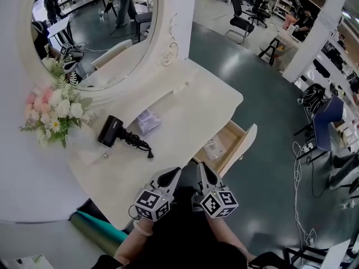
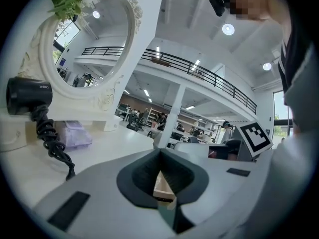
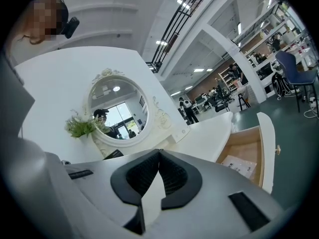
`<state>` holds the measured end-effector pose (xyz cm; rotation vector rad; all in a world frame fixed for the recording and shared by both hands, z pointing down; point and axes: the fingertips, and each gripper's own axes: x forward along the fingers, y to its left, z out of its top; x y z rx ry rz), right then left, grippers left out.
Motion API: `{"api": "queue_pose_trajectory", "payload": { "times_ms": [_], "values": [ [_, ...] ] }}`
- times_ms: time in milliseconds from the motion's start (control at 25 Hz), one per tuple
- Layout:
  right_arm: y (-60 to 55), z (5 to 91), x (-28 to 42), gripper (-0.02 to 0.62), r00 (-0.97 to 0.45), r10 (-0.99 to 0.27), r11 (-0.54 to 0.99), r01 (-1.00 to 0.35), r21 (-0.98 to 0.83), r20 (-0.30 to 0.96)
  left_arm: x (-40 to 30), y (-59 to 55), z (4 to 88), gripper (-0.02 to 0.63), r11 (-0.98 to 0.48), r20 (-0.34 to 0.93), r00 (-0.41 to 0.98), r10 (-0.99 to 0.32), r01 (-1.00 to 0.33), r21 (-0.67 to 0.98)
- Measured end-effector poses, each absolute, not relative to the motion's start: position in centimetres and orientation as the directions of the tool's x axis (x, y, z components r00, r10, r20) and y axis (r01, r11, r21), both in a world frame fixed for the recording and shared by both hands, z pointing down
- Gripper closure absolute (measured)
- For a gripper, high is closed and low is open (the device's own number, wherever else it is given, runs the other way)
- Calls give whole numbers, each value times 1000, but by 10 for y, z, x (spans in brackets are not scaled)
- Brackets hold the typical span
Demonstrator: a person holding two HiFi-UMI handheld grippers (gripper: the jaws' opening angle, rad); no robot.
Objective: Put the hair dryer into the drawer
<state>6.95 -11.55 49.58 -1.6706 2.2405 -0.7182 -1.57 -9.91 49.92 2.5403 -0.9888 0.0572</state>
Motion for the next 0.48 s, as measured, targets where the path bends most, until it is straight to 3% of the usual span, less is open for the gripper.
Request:
{"api": "queue_pose_trajectory", "payload": {
  "times_ms": [480],
  "values": [
    [-185,484,70,571,-431,-897,340,-814,-470,97,-24,-152,493,581,-542,170,628,-759,-755,370]
  ]
}}
